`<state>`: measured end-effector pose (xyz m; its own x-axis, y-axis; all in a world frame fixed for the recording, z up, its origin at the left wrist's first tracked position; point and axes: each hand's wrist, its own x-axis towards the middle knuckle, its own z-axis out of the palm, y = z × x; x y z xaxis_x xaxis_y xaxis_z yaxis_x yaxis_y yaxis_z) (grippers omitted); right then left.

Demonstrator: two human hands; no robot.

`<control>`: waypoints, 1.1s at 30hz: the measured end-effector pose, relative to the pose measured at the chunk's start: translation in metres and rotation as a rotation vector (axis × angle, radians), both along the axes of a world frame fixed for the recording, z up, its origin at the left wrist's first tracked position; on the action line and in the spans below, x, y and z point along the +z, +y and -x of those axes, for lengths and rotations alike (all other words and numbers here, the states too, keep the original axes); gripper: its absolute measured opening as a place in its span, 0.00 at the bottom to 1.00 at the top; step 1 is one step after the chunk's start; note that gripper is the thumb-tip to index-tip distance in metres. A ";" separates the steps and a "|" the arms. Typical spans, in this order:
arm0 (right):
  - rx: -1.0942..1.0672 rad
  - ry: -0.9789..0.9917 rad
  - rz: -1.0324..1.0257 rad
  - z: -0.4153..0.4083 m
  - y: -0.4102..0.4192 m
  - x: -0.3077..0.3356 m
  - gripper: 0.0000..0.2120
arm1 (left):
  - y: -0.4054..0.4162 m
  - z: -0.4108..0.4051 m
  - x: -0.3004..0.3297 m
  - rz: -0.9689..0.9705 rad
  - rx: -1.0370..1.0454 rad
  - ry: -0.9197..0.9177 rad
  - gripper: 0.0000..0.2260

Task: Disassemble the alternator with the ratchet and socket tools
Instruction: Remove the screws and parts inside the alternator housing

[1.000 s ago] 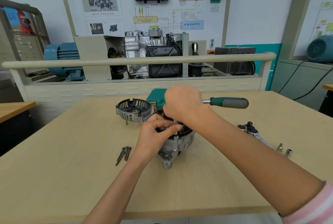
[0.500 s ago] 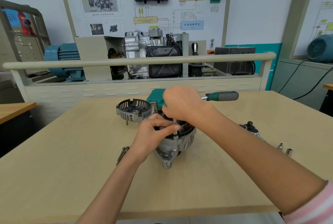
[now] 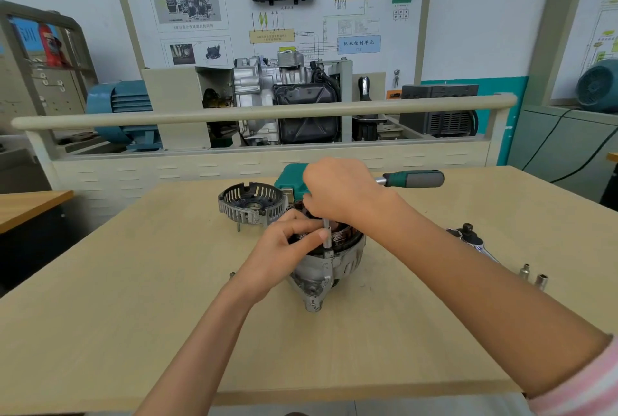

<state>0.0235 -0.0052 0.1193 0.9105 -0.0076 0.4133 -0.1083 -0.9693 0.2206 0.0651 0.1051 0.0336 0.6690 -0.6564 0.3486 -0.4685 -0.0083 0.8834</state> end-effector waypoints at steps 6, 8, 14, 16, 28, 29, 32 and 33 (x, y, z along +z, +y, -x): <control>-0.012 -0.012 0.001 0.001 -0.001 0.000 0.10 | -0.007 0.000 -0.001 0.111 0.090 0.081 0.03; -0.021 -0.007 -0.001 0.000 -0.001 0.000 0.10 | -0.009 -0.002 -0.002 0.113 0.124 0.075 0.04; 0.001 0.021 0.016 -0.001 -0.004 0.000 0.11 | -0.008 0.000 -0.005 0.074 0.101 0.021 0.01; 0.037 0.039 0.029 -0.002 -0.007 0.002 0.08 | -0.005 -0.001 -0.004 0.038 0.039 0.019 0.05; -0.011 -0.035 -0.035 -0.002 -0.012 -0.006 0.11 | -0.009 0.004 -0.002 0.146 0.087 0.086 0.05; -0.070 -0.044 -0.042 -0.002 -0.010 -0.007 0.11 | -0.011 0.004 -0.003 0.156 0.100 0.084 0.06; -0.107 -0.068 0.011 -0.003 -0.005 -0.009 0.09 | -0.011 0.004 -0.005 0.147 0.108 0.065 0.06; -0.082 -0.073 0.038 -0.002 -0.004 -0.009 0.08 | -0.011 0.003 -0.005 0.132 0.095 0.060 0.05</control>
